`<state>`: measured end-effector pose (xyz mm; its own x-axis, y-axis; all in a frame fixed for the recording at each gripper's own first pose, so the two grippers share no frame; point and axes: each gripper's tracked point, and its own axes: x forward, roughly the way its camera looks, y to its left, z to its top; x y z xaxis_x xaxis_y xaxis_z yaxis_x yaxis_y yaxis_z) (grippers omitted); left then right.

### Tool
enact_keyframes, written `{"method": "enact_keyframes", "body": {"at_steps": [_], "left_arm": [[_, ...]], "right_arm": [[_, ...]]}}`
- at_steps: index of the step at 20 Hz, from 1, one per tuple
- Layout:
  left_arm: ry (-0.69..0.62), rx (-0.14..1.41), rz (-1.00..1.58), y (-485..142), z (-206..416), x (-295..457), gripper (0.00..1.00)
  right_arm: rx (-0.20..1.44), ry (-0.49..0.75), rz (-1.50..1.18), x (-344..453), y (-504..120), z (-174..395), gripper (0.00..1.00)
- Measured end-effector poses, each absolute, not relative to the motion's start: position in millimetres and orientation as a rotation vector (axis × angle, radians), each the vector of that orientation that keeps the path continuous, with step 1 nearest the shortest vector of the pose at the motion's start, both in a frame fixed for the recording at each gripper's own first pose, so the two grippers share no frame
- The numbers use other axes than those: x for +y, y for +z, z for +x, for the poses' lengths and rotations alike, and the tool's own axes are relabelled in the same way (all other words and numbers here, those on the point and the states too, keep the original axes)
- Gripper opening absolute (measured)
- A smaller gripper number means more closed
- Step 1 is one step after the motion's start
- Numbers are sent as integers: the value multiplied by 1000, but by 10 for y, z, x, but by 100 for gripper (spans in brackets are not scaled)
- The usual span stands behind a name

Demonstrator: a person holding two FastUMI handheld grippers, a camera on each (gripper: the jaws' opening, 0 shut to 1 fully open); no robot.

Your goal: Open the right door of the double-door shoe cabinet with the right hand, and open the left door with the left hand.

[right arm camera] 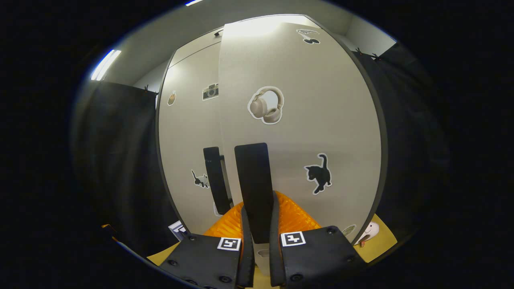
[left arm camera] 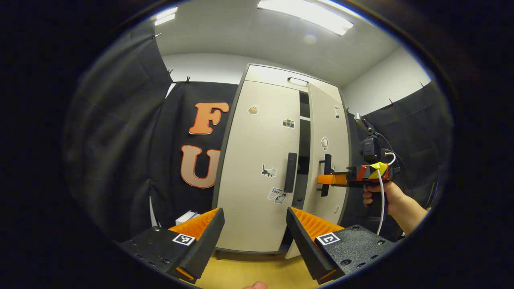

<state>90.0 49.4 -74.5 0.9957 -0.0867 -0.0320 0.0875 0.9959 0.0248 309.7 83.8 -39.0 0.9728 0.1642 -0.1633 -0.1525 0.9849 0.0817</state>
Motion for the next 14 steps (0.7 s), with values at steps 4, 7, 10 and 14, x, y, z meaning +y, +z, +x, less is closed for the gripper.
{"method": "enact_keyframes", "body": {"at_steps": [4, 7, 10, 14], "left_arm": [[-114, 47, -21, -858, 946, 261, 95], [-103, 42, -24, -894, 945, 193, 94], [-80, 24, 14, -907, 950, 239, 94], [-54, 8, 5, -897, 1019, 259, 94]], "right_arm": [[169, 188, -3, 657, -321, 2818, 23], [168, 195, -64, 493, -289, 2625, 23], [158, 205, -44, 331, -237, 2474, 23], [140, 191, -57, 15, -177, 2281, 22]]}}
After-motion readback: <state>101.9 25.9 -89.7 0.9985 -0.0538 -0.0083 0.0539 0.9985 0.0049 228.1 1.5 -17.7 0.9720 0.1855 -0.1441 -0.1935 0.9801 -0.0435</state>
